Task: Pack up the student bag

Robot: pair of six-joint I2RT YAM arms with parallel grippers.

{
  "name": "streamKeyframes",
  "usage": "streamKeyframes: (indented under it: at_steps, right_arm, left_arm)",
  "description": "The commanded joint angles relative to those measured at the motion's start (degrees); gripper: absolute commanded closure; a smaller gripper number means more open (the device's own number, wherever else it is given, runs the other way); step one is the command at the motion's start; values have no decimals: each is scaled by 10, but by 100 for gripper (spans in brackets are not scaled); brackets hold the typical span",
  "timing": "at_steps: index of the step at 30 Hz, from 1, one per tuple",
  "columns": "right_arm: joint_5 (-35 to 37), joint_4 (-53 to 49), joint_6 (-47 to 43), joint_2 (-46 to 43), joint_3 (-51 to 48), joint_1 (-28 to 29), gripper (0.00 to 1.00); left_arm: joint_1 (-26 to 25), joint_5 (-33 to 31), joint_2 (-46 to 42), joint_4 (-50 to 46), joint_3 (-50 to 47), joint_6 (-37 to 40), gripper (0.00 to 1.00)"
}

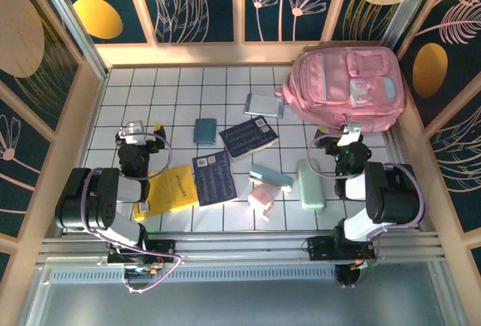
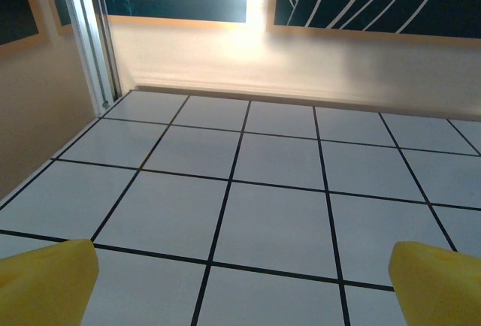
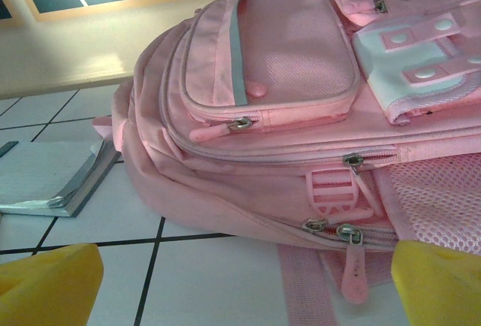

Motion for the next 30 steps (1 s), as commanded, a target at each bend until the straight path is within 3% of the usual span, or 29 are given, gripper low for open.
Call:
streamKeyframes:
  at_steps: [1,9,12,15,17,20,23,26,30]
  right_arm:
    - [-1,19,1,4,5,1,1]
    - [-1,12,-2,4,9,3,1]
    - [-6,7,-1,-8,7,2,1]
    - [57,-158,-6,-123,57,27,1]
    - [63,-201,-8,-181,95,59,1]
    - [132,-287,-32,-227,188,156,1]
    - [155,-368,-29,-236,289,235,1]
    - [186,-441,-16,-238,374,290,1]
    - [194,-680,162,-220,536,260,1]
  left_arm:
    - [-3,-6,-8,6,-4,8,1]
    - [-4,1,-10,14,-8,13,1]
    - [-6,24,-45,-28,-1,23,1]
    - [-22,12,-131,-146,32,42,1]
    - [-58,26,-191,-220,71,105,1]
    - [-105,76,-249,-330,146,131,1]
    - [-138,55,-287,-401,211,18,1]
    - [-156,-6,-301,-569,308,-136,1]
    - [-156,-11,-266,-768,417,-234,1]
